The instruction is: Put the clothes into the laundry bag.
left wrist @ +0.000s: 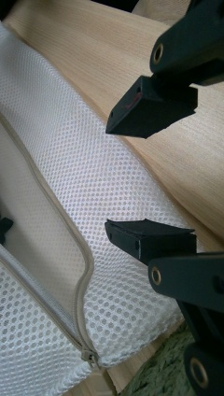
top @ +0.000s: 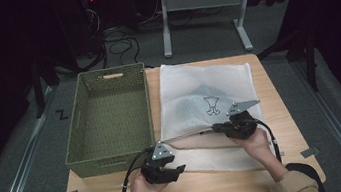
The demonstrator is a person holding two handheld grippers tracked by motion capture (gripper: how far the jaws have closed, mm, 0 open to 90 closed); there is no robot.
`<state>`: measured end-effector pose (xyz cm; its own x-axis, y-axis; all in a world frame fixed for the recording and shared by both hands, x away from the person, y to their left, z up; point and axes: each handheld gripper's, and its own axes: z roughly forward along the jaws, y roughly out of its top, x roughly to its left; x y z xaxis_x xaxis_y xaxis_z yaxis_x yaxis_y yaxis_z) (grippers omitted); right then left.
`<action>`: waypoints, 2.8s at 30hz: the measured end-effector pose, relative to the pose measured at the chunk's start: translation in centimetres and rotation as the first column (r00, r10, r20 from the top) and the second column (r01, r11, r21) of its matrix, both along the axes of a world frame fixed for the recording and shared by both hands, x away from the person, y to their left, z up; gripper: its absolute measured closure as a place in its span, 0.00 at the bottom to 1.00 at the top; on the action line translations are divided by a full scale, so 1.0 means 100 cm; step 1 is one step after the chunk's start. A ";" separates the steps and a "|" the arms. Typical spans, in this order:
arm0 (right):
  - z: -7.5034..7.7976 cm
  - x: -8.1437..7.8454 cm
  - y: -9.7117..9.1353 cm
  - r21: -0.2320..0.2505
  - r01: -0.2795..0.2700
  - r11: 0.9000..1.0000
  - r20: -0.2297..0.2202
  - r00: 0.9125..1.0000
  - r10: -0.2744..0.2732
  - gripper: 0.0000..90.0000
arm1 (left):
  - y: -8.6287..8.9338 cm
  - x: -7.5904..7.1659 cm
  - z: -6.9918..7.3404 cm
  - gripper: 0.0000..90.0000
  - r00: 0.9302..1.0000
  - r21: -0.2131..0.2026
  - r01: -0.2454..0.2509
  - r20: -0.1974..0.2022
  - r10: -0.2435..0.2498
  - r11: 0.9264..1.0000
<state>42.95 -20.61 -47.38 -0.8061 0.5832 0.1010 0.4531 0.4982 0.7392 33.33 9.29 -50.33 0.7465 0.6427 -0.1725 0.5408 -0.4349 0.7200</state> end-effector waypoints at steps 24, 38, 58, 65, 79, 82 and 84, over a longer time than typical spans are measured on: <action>-0.016 0.007 0.006 -0.042 -0.002 0.999 -0.056 0.998 0.000 0.97 | 0.000 -0.002 -0.003 0.51 1.000 -0.012 -0.006 -0.011 0.005 1.000; -0.028 0.011 0.009 -0.085 -0.004 0.996 -0.098 0.995 -0.004 0.97 | -0.001 -0.001 -0.004 0.50 1.000 -0.014 -0.002 -0.019 0.002 1.000; -0.046 0.017 0.007 -0.179 -0.005 0.984 -0.114 0.993 -0.016 0.96 | 0.000 -0.001 -0.004 0.50 1.000 -0.011 -0.011 -0.023 0.011 1.000; -0.046 0.019 0.006 -0.182 -0.001 0.983 -0.107 0.994 -0.019 0.96 | 0.000 -0.001 -0.005 0.50 1.000 -0.010 -0.012 -0.021 0.012 1.000; -0.046 0.015 0.008 -0.189 -0.012 0.982 -0.089 0.996 -0.005 0.88 | 0.000 -0.001 -0.005 0.50 1.000 -0.004 -0.008 -0.025 0.008 1.000; -0.042 0.013 0.009 -0.192 -0.012 0.981 -0.075 0.997 -0.002 0.88 | 0.000 -0.001 -0.005 0.50 1.000 -0.006 -0.009 -0.024 0.009 1.000; -0.040 0.013 0.009 -0.183 -0.009 0.983 -0.075 0.997 -0.004 0.87 | 0.000 0.000 -0.005 0.50 1.000 -0.004 -0.008 -0.025 0.008 1.000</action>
